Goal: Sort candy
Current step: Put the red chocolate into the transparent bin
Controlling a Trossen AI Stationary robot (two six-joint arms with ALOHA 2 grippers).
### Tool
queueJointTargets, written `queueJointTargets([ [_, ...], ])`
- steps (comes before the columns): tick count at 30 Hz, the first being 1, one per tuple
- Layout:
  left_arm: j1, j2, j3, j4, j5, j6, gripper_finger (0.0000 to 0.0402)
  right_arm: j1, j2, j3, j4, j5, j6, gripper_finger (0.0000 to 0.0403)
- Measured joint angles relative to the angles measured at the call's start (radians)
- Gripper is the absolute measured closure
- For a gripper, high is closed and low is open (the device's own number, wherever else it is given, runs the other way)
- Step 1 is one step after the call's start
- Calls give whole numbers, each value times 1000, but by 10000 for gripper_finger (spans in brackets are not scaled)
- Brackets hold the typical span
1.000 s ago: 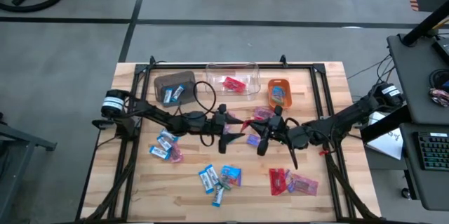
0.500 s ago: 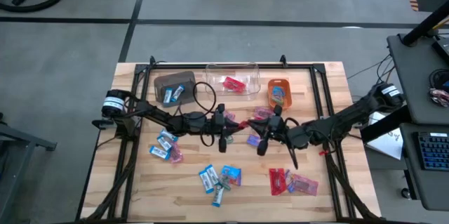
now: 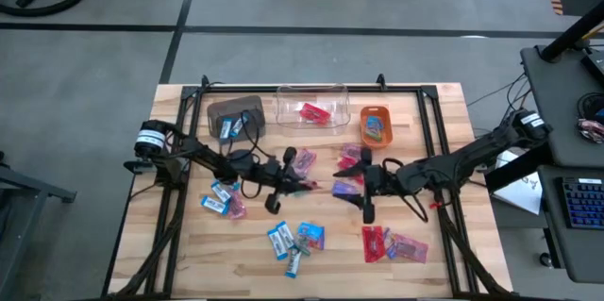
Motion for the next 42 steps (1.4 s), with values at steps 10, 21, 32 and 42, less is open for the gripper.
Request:
queueJointTargets([
  [10,0,8,21,-4,-61,-10,402,-88,176,8,179,-78,-29,125],
  [21,0,14,24,-78,-60,-24,401,-188,268,85,203,-247,-54,208],
  [32,0,14,20,-86,-60,-28,401,-235,190,95,174,-315,-105,350],
  [42,-1,14,19,-90,-57,-28,401,-235,48,99,146,-310,-178,380],
])
